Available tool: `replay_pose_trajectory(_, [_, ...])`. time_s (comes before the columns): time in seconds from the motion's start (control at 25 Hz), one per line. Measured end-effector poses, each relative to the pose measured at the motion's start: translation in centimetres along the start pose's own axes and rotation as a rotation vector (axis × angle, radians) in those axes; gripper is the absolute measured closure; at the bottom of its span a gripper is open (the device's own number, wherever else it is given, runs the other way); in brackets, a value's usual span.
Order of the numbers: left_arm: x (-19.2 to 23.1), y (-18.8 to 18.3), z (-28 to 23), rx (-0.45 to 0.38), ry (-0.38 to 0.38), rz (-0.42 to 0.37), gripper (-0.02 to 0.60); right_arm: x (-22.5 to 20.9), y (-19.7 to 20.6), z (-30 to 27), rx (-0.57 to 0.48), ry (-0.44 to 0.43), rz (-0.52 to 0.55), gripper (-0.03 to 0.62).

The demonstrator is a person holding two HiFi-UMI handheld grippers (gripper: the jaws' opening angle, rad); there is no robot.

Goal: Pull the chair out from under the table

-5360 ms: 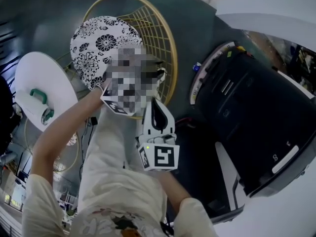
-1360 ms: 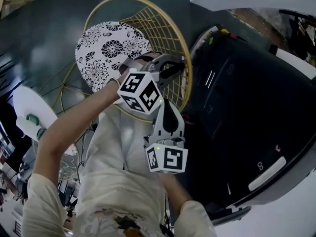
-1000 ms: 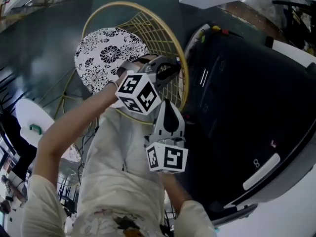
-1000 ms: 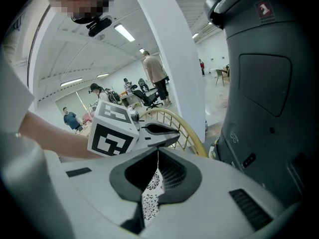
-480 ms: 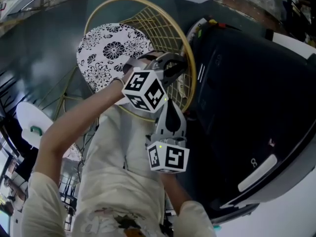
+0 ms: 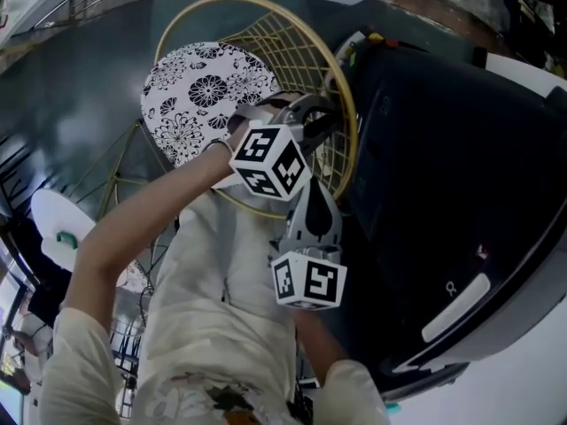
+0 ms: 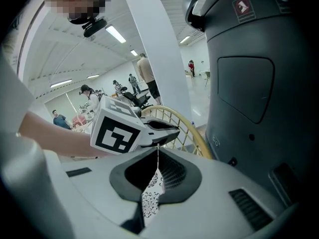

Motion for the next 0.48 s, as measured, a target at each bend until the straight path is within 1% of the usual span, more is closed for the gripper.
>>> replay_pose_trajectory(0.08, [0.0, 0.0, 0.0, 0.004, -0.003, 0.004, 0.565, 0.1, -0.1, 0.2, -0.003, 0.005, 0.004, 0.583])
replay_pose_trajectory(0.2, [-0.2, -0.2, 0.7, 0.001, -0.017, 0.026, 0.565, 0.8, -0.2, 0.5, -0.013, 0.009, 0.007, 0.583])
replay_pose_trajectory(0.28, [-0.6, -0.2, 1.4, -0.004, -0.013, 0.040, 0.565, 1.4, -0.2, 0.7, -0.017, 0.008, 0.010, 0.583])
replay_pose_trajectory(0.36, [-1.1, 0.3, 2.4, -0.003, -0.006, 0.052, 0.565, 2.2, -0.2, 0.8, -0.022, 0.002, 0.014, 0.583])
replay_pose_trajectory(0.48, [-1.8, 1.0, 4.8, 0.002, -0.017, 0.051, 0.565, 3.8, -0.5, 1.3, -0.037, -0.011, 0.026, 0.583])
Point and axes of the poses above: the fingertips, and each gripper's own axes: z backward along the fingers, x to its left, y out of its underside, the point moved 4 cm from there along z, backward along the fingers, and after that the axes turned 3 degrees about z, right-handed, at the moved point
